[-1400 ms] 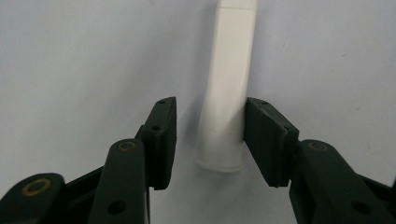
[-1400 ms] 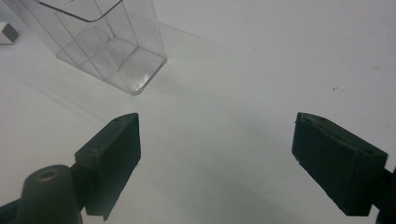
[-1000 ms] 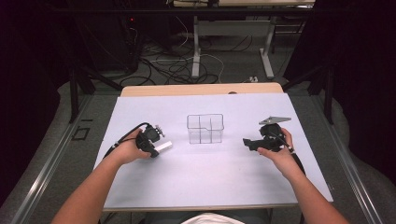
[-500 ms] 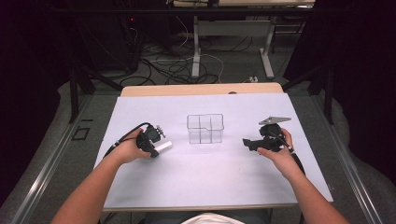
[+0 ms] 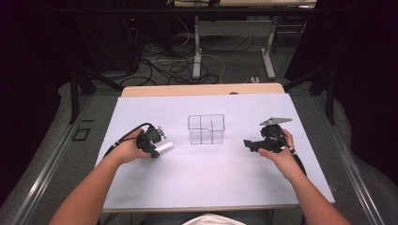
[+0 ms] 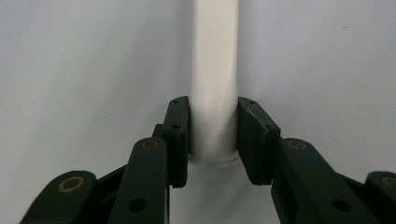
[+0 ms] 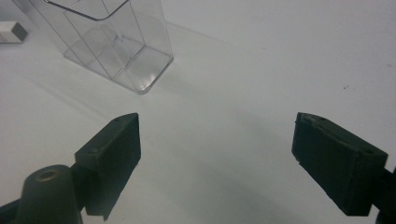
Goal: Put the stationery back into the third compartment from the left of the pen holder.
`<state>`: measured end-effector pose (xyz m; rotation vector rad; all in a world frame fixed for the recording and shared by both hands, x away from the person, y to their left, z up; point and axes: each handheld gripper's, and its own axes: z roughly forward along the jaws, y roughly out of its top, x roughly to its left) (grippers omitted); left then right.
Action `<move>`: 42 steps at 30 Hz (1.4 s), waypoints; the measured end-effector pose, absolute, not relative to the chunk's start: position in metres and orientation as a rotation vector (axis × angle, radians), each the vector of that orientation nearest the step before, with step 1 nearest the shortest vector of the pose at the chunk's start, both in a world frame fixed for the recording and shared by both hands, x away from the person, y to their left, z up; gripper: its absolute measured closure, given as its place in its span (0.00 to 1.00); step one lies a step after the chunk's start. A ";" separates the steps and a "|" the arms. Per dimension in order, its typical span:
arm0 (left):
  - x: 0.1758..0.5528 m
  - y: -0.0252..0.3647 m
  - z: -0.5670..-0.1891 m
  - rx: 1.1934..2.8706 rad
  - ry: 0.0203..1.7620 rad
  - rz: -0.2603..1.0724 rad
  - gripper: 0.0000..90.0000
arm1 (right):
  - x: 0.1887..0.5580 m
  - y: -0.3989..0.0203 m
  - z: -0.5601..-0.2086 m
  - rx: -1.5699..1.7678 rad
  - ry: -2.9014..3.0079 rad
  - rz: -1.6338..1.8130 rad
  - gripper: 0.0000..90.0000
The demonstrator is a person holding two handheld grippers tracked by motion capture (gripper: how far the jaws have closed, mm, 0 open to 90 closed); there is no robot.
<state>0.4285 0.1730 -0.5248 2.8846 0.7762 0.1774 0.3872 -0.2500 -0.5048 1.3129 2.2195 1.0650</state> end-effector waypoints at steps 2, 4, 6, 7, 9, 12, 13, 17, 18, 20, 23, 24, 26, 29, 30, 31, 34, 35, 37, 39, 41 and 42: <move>0.429 0.173 -0.524 2.881 0.794 0.167 0.75 | 0.387 -0.250 -0.505 1.313 2.219 1.064 0.17; 0.429 0.174 -0.524 2.867 0.810 0.156 0.75 | 0.387 -0.250 -0.504 1.316 2.217 1.065 0.17; 0.429 0.175 -0.522 2.855 0.829 0.131 0.75 | 0.387 -0.250 -0.504 1.314 2.222 1.066 0.17; 0.429 0.175 -0.521 2.853 0.837 0.124 0.75 | 0.387 -0.250 -0.504 1.309 2.222 1.070 0.17; 0.428 0.176 -0.518 2.826 0.875 0.098 0.75 | 0.386 -0.249 -0.503 1.314 2.220 1.078 0.17; 0.427 0.177 -0.512 2.790 0.909 0.066 0.75 | 0.386 -0.249 -0.501 1.310 2.218 1.081 0.17; 0.427 0.177 -0.509 2.784 0.915 0.056 0.75 | 0.385 -0.249 -0.500 1.309 2.216 1.083 0.17; 0.425 0.176 -0.500 2.750 0.954 0.004 0.75 | 0.384 -0.248 -0.498 1.298 2.214 1.095 0.16; 0.425 0.176 -0.498 2.738 0.965 -0.015 0.75 | 0.384 -0.247 -0.497 1.296 2.213 1.099 0.16; 0.424 0.175 -0.493 2.715 0.981 -0.038 0.75 | 0.384 -0.247 -0.496 1.267 2.224 1.099 0.16; 0.423 0.174 -0.487 2.680 0.985 -0.071 0.75 | 0.382 -0.242 -0.495 1.239 2.238 1.092 0.15; 0.423 0.173 -0.485 2.669 0.992 -0.088 0.75 | 0.381 -0.241 -0.494 1.221 2.241 1.087 0.15; 0.423 0.172 -0.484 2.666 0.993 -0.108 0.75 | 0.380 -0.237 -0.493 1.176 2.244 1.061 0.15; 0.422 0.169 -0.482 2.642 1.020 -0.146 0.75 | 0.378 -0.232 -0.492 1.110 2.256 1.033 0.15; 0.422 0.168 -0.481 2.643 1.016 -0.159 0.75 | 0.377 -0.230 -0.492 1.088 2.261 1.020 0.15; 0.422 0.167 -0.480 2.637 1.025 -0.177 0.75 | 0.376 -0.228 -0.493 1.068 2.267 1.002 0.16; 0.421 0.165 -0.480 2.621 1.042 -0.212 0.75 | 0.375 -0.223 -0.494 0.987 2.289 0.946 0.17; 0.421 0.164 -0.480 2.617 1.046 -0.214 0.75 | 0.373 -0.221 -0.494 0.962 2.303 0.918 0.17; 0.420 0.162 -0.480 2.616 1.053 -0.234 0.75 | 0.371 -0.218 -0.495 0.895 2.297 0.897 0.18; 0.420 0.160 -0.479 2.613 1.049 -0.251 0.75 | 0.370 -0.215 -0.494 0.809 2.298 0.864 0.20; 0.419 0.158 -0.479 2.603 1.050 -0.265 0.75 | 0.367 -0.212 -0.492 0.764 2.296 0.855 0.22; 0.419 0.157 -0.478 2.604 1.044 -0.274 0.75 | 0.365 -0.210 -0.491 0.735 2.301 0.860 0.23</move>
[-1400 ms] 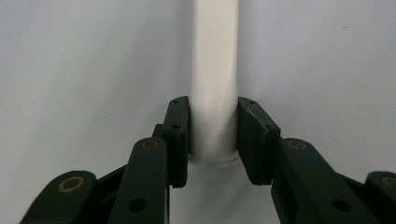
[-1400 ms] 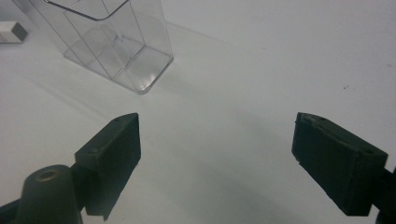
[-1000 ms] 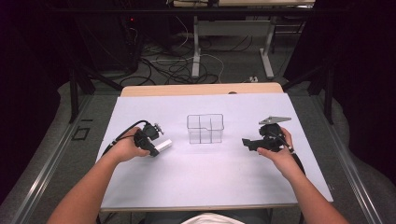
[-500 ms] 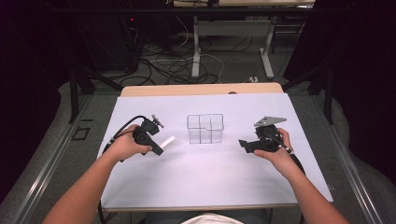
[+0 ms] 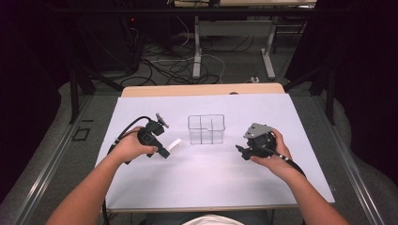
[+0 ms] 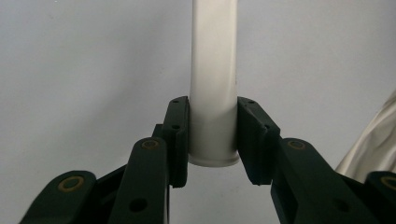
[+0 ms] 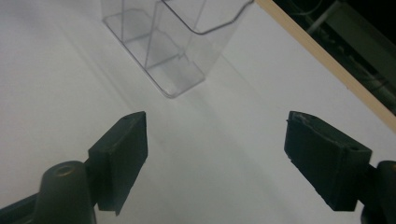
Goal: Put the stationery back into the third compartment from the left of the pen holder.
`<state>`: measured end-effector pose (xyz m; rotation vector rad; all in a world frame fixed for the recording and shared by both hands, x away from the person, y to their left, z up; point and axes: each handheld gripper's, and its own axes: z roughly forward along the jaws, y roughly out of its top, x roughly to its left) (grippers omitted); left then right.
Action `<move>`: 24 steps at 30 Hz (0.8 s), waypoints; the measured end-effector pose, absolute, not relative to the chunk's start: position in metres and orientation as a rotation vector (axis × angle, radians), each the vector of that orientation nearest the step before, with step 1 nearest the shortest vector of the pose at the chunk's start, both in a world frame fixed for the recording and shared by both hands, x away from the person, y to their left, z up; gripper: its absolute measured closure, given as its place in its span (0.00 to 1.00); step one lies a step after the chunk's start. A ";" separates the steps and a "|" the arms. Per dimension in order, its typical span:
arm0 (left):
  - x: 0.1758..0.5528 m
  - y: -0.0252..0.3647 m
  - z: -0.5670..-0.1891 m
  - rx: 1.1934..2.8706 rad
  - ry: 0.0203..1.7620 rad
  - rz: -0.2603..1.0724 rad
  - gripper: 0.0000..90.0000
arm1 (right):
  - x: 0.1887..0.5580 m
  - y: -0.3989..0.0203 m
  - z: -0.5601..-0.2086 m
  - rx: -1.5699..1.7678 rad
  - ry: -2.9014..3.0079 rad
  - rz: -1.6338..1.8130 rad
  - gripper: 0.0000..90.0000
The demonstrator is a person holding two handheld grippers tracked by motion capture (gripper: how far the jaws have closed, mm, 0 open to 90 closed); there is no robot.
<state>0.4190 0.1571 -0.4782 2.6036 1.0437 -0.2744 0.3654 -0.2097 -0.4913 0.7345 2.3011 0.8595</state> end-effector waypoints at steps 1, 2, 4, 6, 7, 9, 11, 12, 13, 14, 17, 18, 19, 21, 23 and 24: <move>0.418 0.155 -0.478 2.597 1.053 -0.274 0.75 | 0.365 -0.208 -0.491 0.696 2.304 0.861 0.24; 0.418 0.154 -0.477 2.610 1.033 -0.287 0.75 | 0.364 -0.206 -0.490 0.655 2.311 0.866 0.25; 0.417 0.150 -0.476 2.611 1.028 -0.301 0.75 | 0.361 -0.200 -0.490 0.571 2.314 0.855 0.29; 0.415 0.146 -0.475 2.611 1.011 -0.300 0.75 | 0.358 -0.194 -0.491 0.491 2.323 0.835 0.32; 0.414 0.144 -0.474 2.613 1.000 -0.306 0.75 | 0.356 -0.190 -0.491 0.446 2.325 0.817 0.35; 0.413 0.139 -0.472 2.615 0.991 -0.307 0.75 | 0.352 -0.183 -0.491 0.368 2.335 0.804 0.38; 0.412 0.135 -0.472 2.615 0.985 -0.311 0.75 | 0.350 -0.176 -0.490 0.243 2.347 0.794 0.40; 0.412 0.133 -0.472 2.619 0.976 -0.312 0.75 | 0.349 -0.173 -0.490 0.184 2.352 0.786 0.41; 0.412 0.131 -0.472 2.621 0.972 -0.318 0.75 | 0.346 -0.169 -0.490 0.136 2.345 0.773 0.42; 0.411 0.129 -0.472 2.612 0.977 -0.321 0.75 | 0.344 -0.165 -0.490 0.102 2.338 0.755 0.42; 0.411 0.122 -0.473 2.619 0.967 -0.338 0.75 | 0.340 -0.156 -0.490 -0.046 2.302 0.717 0.41; 0.410 0.119 -0.474 2.613 0.966 -0.332 0.75 | 0.336 -0.153 -0.490 -0.053 2.292 0.696 0.40; 0.410 0.117 -0.474 2.617 0.956 -0.343 0.75 | 0.335 -0.149 -0.491 -0.100 2.271 0.686 0.39; 0.409 0.111 -0.475 2.608 0.966 -0.342 0.75 | 0.332 -0.144 -0.493 -0.163 2.256 0.648 0.39; 0.409 0.107 -0.476 2.611 0.960 -0.346 0.75 | 0.332 -0.140 -0.497 -0.232 2.227 0.647 0.38; 0.409 0.105 -0.476 2.615 0.961 -0.354 0.75 | 0.330 -0.139 -0.498 -0.258 2.232 0.626 0.38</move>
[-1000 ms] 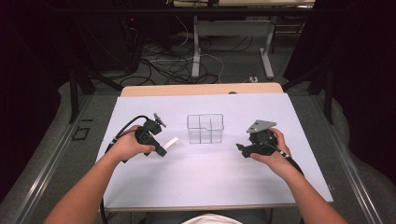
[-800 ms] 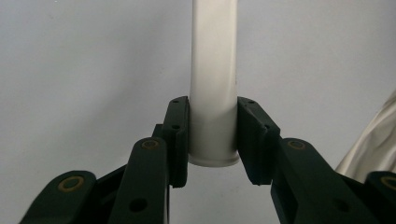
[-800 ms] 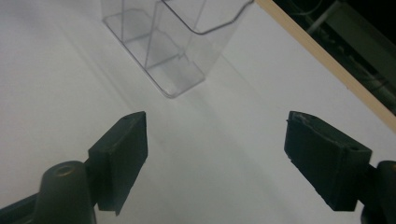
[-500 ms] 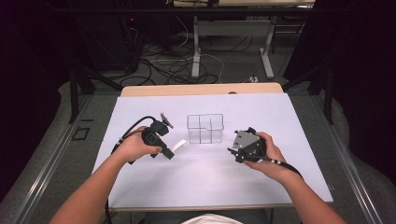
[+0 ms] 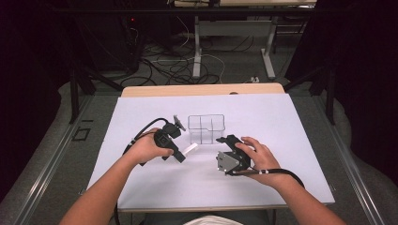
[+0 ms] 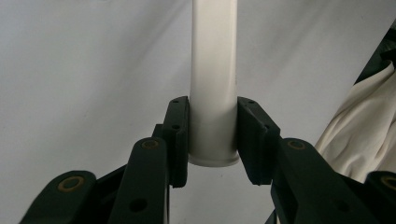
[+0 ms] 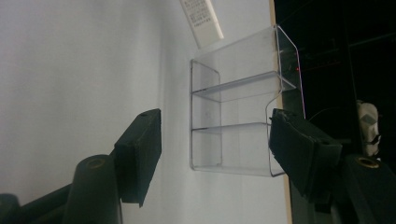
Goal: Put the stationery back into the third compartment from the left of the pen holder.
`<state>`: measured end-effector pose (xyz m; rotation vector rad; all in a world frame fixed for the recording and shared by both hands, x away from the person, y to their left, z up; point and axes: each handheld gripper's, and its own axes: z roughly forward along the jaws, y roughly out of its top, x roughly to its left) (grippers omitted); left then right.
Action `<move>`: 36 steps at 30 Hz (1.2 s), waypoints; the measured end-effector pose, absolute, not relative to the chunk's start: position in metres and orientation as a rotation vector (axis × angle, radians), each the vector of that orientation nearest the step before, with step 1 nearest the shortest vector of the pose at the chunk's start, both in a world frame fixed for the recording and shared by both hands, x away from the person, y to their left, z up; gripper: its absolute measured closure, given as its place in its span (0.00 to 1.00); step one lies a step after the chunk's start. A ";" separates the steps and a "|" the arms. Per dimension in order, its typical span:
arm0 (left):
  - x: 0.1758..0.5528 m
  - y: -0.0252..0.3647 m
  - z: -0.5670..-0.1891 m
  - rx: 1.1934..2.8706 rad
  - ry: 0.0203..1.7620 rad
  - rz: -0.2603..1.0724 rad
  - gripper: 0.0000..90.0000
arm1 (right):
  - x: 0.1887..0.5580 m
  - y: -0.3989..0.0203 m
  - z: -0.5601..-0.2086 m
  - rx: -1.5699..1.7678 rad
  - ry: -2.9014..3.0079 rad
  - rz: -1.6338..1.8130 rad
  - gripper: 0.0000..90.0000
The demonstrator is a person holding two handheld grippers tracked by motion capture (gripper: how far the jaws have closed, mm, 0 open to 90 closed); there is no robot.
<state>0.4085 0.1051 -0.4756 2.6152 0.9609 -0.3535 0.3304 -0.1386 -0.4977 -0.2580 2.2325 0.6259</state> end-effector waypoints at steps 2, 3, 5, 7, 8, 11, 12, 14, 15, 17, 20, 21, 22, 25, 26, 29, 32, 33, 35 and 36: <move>0.409 0.102 -0.476 2.618 0.948 -0.354 0.75 | 0.328 -0.135 -0.502 -0.269 2.205 0.624 0.38; 0.408 0.099 -0.476 2.616 0.954 -0.358 0.75 | 0.327 -0.133 -0.504 -0.285 2.213 0.621 0.39; 0.408 0.096 -0.477 2.614 0.943 -0.368 0.75 | 0.324 -0.130 -0.507 -0.290 2.212 0.616 0.42; 0.407 0.093 -0.479 2.614 0.937 -0.374 0.75 | 0.321 -0.129 -0.509 -0.303 2.216 0.616 0.44; 0.407 0.091 -0.480 2.619 0.935 -0.381 0.75 | 0.321 -0.128 -0.510 -0.328 2.213 0.618 0.44; 0.406 0.086 -0.482 2.622 0.931 -0.392 0.75 | 0.318 -0.125 -0.513 -0.343 2.221 0.611 0.45; 0.407 0.085 -0.482 2.626 0.916 -0.394 0.75 | 0.318 -0.125 -0.513 -0.361 2.209 0.598 0.45; 0.405 0.082 -0.484 2.620 0.924 -0.407 0.75 | 0.318 -0.123 -0.517 -0.381 2.214 0.600 0.45; 0.406 0.080 -0.484 2.621 0.916 -0.407 0.75 | 0.317 -0.122 -0.519 -0.372 2.213 0.597 0.45; 0.405 0.077 -0.485 2.620 0.921 -0.422 0.75 | 0.316 -0.121 -0.520 -0.408 2.207 0.580 0.46; 0.405 0.071 -0.485 2.633 0.897 -0.443 0.75 | 0.315 -0.118 -0.521 -0.433 2.189 0.585 0.48; 0.404 0.068 -0.485 2.627 0.908 -0.450 0.75 | 0.314 -0.118 -0.522 -0.428 2.197 0.578 0.48; 0.403 0.066 -0.484 2.629 0.899 -0.454 0.75 | 0.315 -0.118 -0.521 -0.455 2.183 0.575 0.49; 0.403 0.057 -0.482 2.633 0.854 -0.474 0.75 | 0.314 -0.117 -0.522 -0.462 2.181 0.564 0.52; 0.402 0.054 -0.481 2.639 0.858 -0.474 0.75 | 0.314 -0.116 -0.522 -0.467 2.180 0.565 0.52; 0.401 0.045 -0.477 2.650 0.837 -0.486 0.75 | 0.315 -0.116 -0.522 -0.502 2.166 0.557 0.55; 0.400 0.038 -0.475 2.647 0.829 -0.495 0.75 | 0.314 -0.116 -0.520 -0.511 2.173 0.516 0.58; 0.400 0.035 -0.474 2.645 0.831 -0.493 0.75 | 0.314 -0.116 -0.520 -0.519 2.170 0.512 0.60; 0.401 0.033 -0.472 2.643 0.823 -0.501 0.75 | 0.314 -0.115 -0.519 -0.535 2.171 0.486 0.62; 0.400 0.031 -0.471 2.642 0.832 -0.504 0.75 | 0.314 -0.115 -0.520 -0.539 2.169 0.488 0.63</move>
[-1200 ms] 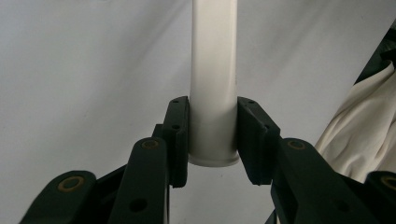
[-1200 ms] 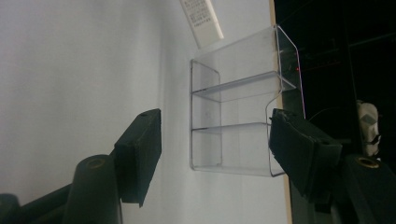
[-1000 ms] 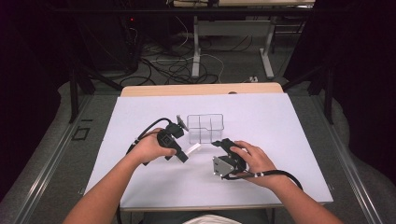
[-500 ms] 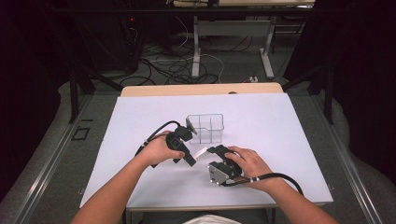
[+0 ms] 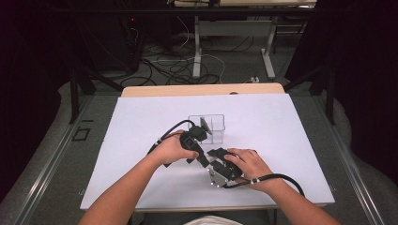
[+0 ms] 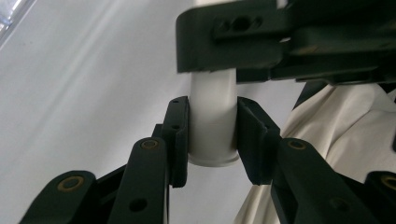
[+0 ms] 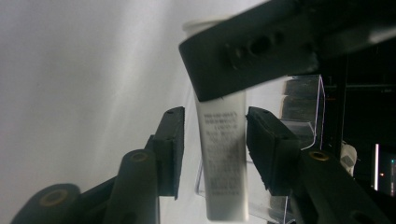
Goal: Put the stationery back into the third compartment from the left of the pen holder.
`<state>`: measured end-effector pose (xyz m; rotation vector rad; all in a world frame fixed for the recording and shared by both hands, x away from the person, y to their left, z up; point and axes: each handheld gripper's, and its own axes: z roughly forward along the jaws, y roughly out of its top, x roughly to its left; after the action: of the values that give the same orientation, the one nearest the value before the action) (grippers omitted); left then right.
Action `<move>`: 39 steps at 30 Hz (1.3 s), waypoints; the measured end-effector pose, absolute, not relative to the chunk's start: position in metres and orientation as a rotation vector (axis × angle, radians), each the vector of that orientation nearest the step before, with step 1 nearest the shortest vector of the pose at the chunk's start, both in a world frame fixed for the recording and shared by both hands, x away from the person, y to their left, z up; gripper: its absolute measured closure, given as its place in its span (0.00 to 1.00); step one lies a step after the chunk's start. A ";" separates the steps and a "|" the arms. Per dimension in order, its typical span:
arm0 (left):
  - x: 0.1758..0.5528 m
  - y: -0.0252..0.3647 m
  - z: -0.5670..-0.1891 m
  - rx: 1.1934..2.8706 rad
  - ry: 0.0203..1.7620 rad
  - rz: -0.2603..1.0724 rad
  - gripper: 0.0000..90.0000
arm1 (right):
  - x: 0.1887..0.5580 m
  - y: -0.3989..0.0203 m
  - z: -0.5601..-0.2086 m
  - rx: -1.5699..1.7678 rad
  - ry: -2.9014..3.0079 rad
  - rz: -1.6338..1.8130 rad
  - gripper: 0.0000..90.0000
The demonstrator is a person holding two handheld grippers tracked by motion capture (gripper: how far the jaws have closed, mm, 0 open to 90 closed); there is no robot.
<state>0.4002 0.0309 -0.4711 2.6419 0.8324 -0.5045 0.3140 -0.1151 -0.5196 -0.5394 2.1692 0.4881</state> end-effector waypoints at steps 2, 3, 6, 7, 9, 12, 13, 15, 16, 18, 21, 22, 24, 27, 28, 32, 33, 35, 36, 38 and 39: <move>0.401 0.028 -0.470 2.642 0.821 -0.509 0.75 | 0.314 -0.115 -0.520 -0.552 2.162 0.474 0.66; 0.401 0.027 -0.469 2.633 0.822 -0.513 0.75 | 0.313 -0.115 -0.520 -0.561 2.155 0.452 0.68; 0.401 0.025 -0.469 2.639 0.822 -0.528 0.75 | 0.313 -0.114 -0.520 -0.574 2.148 0.435 0.72; 0.401 0.025 -0.469 2.638 0.819 -0.534 0.75 | 0.313 -0.114 -0.519 -0.584 2.148 0.431 0.74; 0.402 0.025 -0.469 2.635 0.821 -0.541 0.75 | 0.313 -0.113 -0.518 -0.592 2.141 0.426 0.76; 0.402 0.025 -0.469 2.633 0.821 -0.541 0.75 | 0.313 -0.114 -0.520 -0.577 2.121 0.440 0.76; 0.401 0.025 -0.469 2.637 0.819 -0.537 0.74 | 0.313 -0.113 -0.520 -0.585 2.117 0.437 0.76; 0.401 0.025 -0.469 2.636 0.824 -0.537 0.74 | 0.312 -0.113 -0.520 -0.591 2.116 0.427 0.76; 0.401 0.026 -0.470 2.633 0.826 -0.535 0.74 | 0.312 -0.113 -0.520 -0.590 2.117 0.426 0.76; 0.401 0.026 -0.470 2.624 0.839 -0.536 0.74 | 0.312 -0.113 -0.520 -0.589 2.117 0.426 0.76; 0.401 0.027 -0.469 2.612 0.836 -0.535 0.72 | 0.312 -0.113 -0.520 -0.586 2.117 0.426 0.76; 0.400 0.028 -0.468 2.601 0.843 -0.550 0.71 | 0.313 -0.113 -0.519 -0.595 2.134 0.407 0.77; 0.400 0.031 -0.468 2.592 0.836 -0.537 0.68 | 0.313 -0.113 -0.519 -0.584 2.110 0.418 0.77; 0.399 0.036 -0.466 2.562 0.863 -0.507 0.64 | 0.314 -0.114 -0.519 -0.573 2.110 0.423 0.77; 0.398 0.039 -0.467 2.539 0.877 -0.493 0.64 | 0.315 -0.115 -0.519 -0.571 2.109 0.425 0.77; 0.396 0.051 -0.465 2.497 0.881 -0.472 0.60 | 0.315 -0.115 -0.518 -0.563 2.136 0.412 0.77; 0.396 0.055 -0.464 2.482 0.886 -0.466 0.59 | 0.315 -0.115 -0.518 -0.559 2.138 0.412 0.77; 0.394 0.062 -0.461 2.458 0.888 -0.451 0.58 | 0.316 -0.115 -0.520 -0.553 2.124 0.429 0.77; 0.393 0.065 -0.460 2.446 0.882 -0.440 0.57 | 0.317 -0.115 -0.519 -0.549 2.138 0.420 0.77; 0.391 0.073 -0.457 2.424 0.875 -0.409 0.54 | 0.317 -0.116 -0.519 -0.529 2.158 0.422 0.77; 0.390 0.078 -0.456 2.410 0.867 -0.395 0.53 | 0.317 -0.116 -0.518 -0.521 2.154 0.421 0.77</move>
<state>0.3902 0.0777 -0.4560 2.4099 0.8673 -0.3950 0.3166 -0.1157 -0.5184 -0.5208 2.1544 0.4210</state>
